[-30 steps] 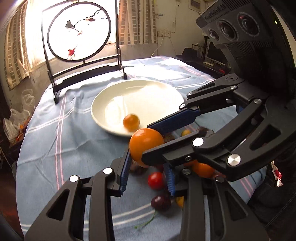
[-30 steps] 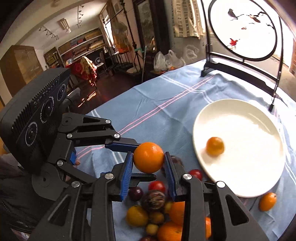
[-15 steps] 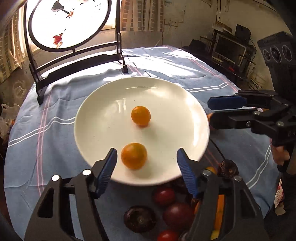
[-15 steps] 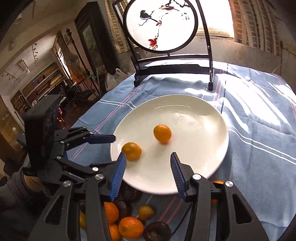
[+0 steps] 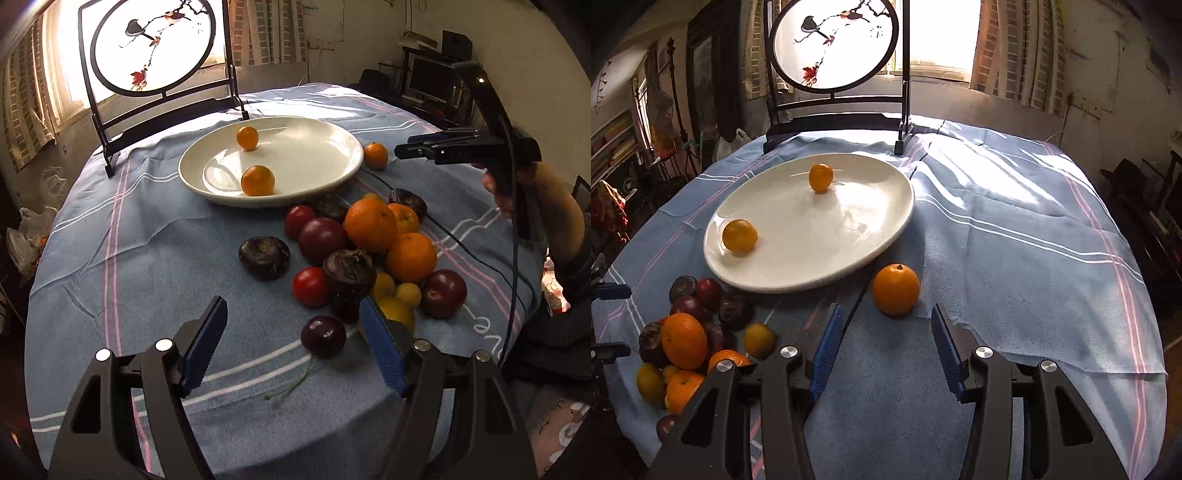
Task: Organize fruits
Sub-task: 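Move the loose orange onto the plate with the right tool while the left places a cherry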
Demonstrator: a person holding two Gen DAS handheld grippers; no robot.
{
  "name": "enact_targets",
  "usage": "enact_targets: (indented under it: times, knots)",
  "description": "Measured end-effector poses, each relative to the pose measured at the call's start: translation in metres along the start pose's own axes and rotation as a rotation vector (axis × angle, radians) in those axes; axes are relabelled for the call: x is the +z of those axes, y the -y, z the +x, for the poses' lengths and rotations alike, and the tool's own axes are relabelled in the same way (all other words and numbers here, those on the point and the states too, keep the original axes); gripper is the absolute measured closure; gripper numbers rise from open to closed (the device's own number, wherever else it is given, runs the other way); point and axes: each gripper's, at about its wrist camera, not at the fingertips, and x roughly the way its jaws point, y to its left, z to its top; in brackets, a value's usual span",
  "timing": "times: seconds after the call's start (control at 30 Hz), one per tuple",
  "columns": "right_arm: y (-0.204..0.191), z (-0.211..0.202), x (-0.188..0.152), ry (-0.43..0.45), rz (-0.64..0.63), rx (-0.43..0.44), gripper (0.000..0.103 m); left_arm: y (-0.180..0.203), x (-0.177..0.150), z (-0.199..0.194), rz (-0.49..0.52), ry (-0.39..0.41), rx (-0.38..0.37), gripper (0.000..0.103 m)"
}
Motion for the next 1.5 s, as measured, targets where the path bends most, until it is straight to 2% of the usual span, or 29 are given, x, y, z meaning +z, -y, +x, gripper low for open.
enact_targets:
  times: [0.23,0.3,0.33,0.37,0.43,0.47,0.53,0.57,0.6,0.67,0.83,1.0,1.13,1.3,1.5]
  knots:
    - [-0.013,0.049,0.02,-0.083,-0.038,-0.083,0.05,0.003,-0.022,0.008,0.017,-0.06,0.032,0.031]
    - [-0.012,0.059,0.018,-0.123,-0.022,-0.066,0.054,0.006,-0.023,0.012,0.023,-0.061,0.034,0.031]
    - [-0.011,0.061,0.016,-0.135,-0.014,-0.06,0.062,0.008,-0.022,0.013,0.025,-0.059,0.035,0.031]
    - [-0.011,0.06,0.014,-0.129,-0.01,-0.056,0.066,0.009,-0.021,0.015,0.024,-0.055,0.033,0.031]
    - [-0.01,0.055,0.011,-0.126,0.012,-0.033,0.066,0.008,-0.018,0.019,0.014,-0.056,0.031,0.033]
    - [-0.01,0.051,0.009,-0.122,0.02,-0.023,0.066,0.008,-0.016,0.023,0.006,-0.064,0.025,0.036]
    - [-0.009,0.041,0.005,-0.107,0.034,-0.014,0.066,0.007,-0.015,0.03,-0.006,-0.091,0.01,0.055]
    - [-0.007,0.035,0.003,-0.099,0.047,-0.003,0.066,0.007,-0.015,0.033,-0.007,-0.097,-0.003,0.059]
    - [-0.005,0.028,0.001,-0.09,0.063,0.013,0.066,0.008,-0.015,0.032,-0.003,-0.086,-0.005,0.075]
    - [-0.001,0.013,-0.005,-0.066,0.085,0.038,0.066,0.012,-0.016,0.03,0.016,-0.084,0.012,0.074]
    - [0.009,-0.022,-0.02,-0.001,0.13,0.09,0.066,0.015,-0.019,0.021,0.009,-0.067,-0.013,0.074]
    - [0.009,-0.046,-0.029,0.069,0.109,0.132,0.066,0.005,-0.011,0.004,-0.058,-0.003,-0.04,0.074]
    - [0.004,-0.055,-0.026,0.087,0.095,0.152,0.066,-0.007,0.001,0.001,-0.102,0.024,-0.021,0.074]
    - [-0.01,-0.046,0.002,0.092,0.073,0.179,0.066,-0.028,0.038,0.013,-0.148,0.042,-0.029,0.074]
    - [-0.025,0.001,0.041,0.028,0.077,0.208,0.066,-0.059,0.104,0.055,-0.211,0.048,-0.036,0.074]
